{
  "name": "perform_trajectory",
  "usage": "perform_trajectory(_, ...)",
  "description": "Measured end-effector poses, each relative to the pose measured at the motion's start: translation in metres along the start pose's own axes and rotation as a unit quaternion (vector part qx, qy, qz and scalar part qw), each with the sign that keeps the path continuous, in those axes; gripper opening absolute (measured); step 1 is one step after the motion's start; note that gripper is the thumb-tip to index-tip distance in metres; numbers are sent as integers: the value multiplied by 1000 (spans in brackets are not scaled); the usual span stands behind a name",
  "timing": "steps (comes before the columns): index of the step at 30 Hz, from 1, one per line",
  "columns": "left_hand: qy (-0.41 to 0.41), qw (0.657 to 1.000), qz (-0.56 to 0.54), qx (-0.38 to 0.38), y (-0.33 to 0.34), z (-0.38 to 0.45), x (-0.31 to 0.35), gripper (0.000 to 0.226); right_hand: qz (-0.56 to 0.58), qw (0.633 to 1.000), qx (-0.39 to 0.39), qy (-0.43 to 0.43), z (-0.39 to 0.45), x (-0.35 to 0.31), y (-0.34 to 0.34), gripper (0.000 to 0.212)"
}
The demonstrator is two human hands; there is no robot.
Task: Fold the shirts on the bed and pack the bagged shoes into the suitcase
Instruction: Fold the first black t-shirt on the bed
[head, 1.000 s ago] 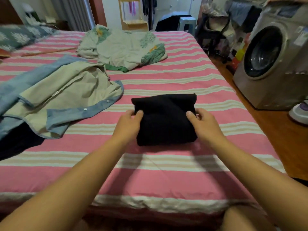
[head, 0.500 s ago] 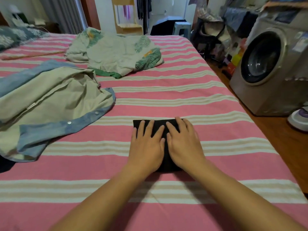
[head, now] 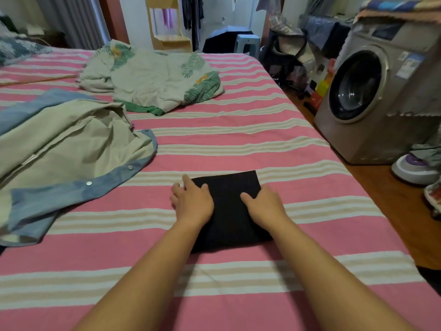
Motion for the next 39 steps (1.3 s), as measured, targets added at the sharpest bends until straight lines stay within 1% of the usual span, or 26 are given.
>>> perform_trajectory(1,-36,997,-74,-9,0,-2,-12,68,52,998,-25,24,4,3,1,51)
perform_trajectory(2,-73,984,-153,-43,3,-6,-21,66,129,989,-56,52,5,5,1,46)
perform_trajectory(4,-141,931,-312,-129,4,-21,-30,51,284,941,-140,119,-14,5,8,35)
perform_trajectory(6,-174,877,-394,-212,1,-53,-23,36,371,895,-200,148,-48,6,11,23)
perform_trajectory(7,-180,860,-411,-242,3,-71,-18,35,398,882,-204,151,-66,15,7,19)
perform_trajectory(9,-166,859,-404,-267,13,-107,-6,36,452,860,-176,156,-105,44,-9,18)
perform_trajectory(10,-154,860,-394,-285,22,-126,5,35,478,851,-149,158,-125,64,-22,21)
perform_trajectory(12,-118,849,-383,-345,50,-173,40,33,502,847,-78,160,-165,114,-64,29)
perform_trajectory(14,-77,832,-355,-420,84,-227,84,29,507,845,-2,172,-211,166,-122,34)
perform_trajectory(16,-34,806,-326,-493,118,-292,130,25,504,838,69,196,-267,218,-182,38)
perform_trajectory(19,12,765,-294,-573,169,-384,180,25,508,820,143,223,-346,282,-259,44)
perform_trajectory(21,21,745,-273,-608,203,-440,204,28,514,800,191,244,-392,327,-297,54)
perform_trajectory(23,27,738,-240,-630,241,-492,224,26,536,770,235,255,-433,375,-326,61)
perform_trajectory(25,47,738,-195,-645,287,-542,238,21,564,736,271,261,-471,426,-341,57)
perform_trajectory(27,89,745,-134,-647,339,-587,247,17,585,703,297,274,-504,481,-342,43)
perform_trajectory(29,114,740,-75,-659,390,-629,247,12,611,663,324,288,-534,536,-334,27)
perform_trajectory(31,151,733,-7,-663,445,-655,240,14,630,630,345,294,-551,587,-322,25)
perform_trajectory(33,169,726,56,-664,501,-672,226,24,631,621,358,295,-557,641,-305,19)
perform_trajectory(34,195,701,108,-678,528,-682,213,30,624,621,370,299,-559,672,-292,13)
perform_trajectory(35,232,683,169,-671,553,-683,198,33,617,618,380,305,-561,699,-277,12)
perform_trajectory(36,259,677,234,-648,573,-680,183,32,611,618,381,314,-561,727,-258,20)
perform_trajectory(37,269,680,287,-618,589,-671,167,27,610,615,377,328,-560,753,-235,30)
perform_trajectory(38,297,674,341,-584,601,-659,153,25,607,614,372,340,-558,774,-214,36)
perform_trajectory(39,340,644,402,-555,613,-650,134,30,604,614,366,353,-556,793,-192,39)
Point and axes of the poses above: each hand's wrist, its own z-axis towards the middle knuckle, its own y-axis out of the palm, x = y × z, the point moved 9 cm from there along z, towards the middle knuckle, and after that the axes turned 1 degree about -x, right-handed, at the moved point
